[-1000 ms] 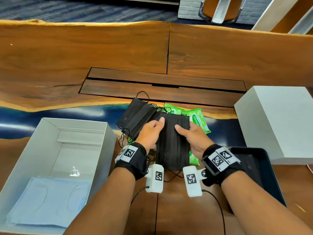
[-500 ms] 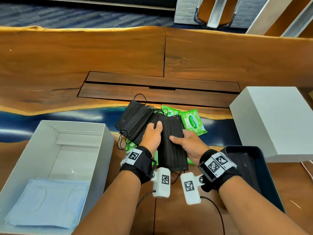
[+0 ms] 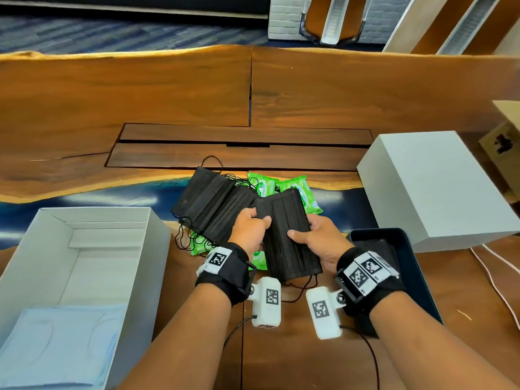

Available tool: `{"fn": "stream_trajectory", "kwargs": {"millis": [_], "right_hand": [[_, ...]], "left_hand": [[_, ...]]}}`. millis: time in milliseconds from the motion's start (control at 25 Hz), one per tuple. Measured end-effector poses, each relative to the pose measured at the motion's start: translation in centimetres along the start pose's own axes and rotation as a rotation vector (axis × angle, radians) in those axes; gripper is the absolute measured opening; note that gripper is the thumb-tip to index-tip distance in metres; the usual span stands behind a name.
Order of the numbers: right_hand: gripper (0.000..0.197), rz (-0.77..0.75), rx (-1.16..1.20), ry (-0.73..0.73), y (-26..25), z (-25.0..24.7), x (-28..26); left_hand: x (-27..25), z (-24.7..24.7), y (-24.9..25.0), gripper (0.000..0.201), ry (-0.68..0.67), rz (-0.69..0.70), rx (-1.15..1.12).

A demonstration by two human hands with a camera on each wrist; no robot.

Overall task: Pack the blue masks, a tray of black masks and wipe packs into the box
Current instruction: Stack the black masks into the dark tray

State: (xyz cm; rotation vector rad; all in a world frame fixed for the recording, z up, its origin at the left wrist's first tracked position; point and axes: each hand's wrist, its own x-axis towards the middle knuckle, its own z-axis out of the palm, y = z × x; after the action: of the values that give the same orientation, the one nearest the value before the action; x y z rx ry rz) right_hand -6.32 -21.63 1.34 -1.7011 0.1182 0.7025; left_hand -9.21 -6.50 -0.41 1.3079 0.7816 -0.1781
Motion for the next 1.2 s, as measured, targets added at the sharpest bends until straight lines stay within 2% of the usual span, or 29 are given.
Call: {"fn": "stream_trajectory", "kwargs": {"millis": [160, 320, 440, 600, 720, 960, 1080, 1200], "right_hand": [[0.029, -0.021, -0.049, 0.133, 0.2, -2.7, -0.8], [0.032, -0.126, -0.126, 0.230, 0.8, -6.3, -2.0], [0.031, -0.196, -0.311, 0.267, 1.6, -9.2, -2.7], [0.033, -0.114, -0.422, 0.352, 3.5, -13.6, -4.2], [0.037, 0.009, -0.473, 0.405, 5.5, -16.2, -5.3], [0.032, 0.103, -0.595, 0.379, 7.4, -17.3, -5.6], [0.027, 0.151, -0.655, 0.305, 7.8, -17.2, -5.4], [0.026, 0.133, -0.892, 0.237, 6.9, -16.9, -5.9]], "left_hand": [[-0.7, 1.9, -0.4, 0.005, -0.030, 0.050, 0.149], [-1.3, 5.2, -0.9, 0.033, 0.025, 0.183, 0.186], [-1.5, 8.0, -1.7, 0.032, -0.036, 0.303, 0.342], [-2.3, 12.0, -3.2, 0.019, -0.222, 0.362, 0.504], [-3.0, 14.5, -4.6, 0.027, -0.323, 0.430, 0.722], [-4.1, 16.6, -6.1, 0.042, -0.366, 0.664, 1.461], [-4.5, 16.9, -6.4, 0.043, -0.276, 0.696, 1.547], [-4.7, 17.4, -6.4, 0.048, -0.200, 0.740, 1.576]]}}
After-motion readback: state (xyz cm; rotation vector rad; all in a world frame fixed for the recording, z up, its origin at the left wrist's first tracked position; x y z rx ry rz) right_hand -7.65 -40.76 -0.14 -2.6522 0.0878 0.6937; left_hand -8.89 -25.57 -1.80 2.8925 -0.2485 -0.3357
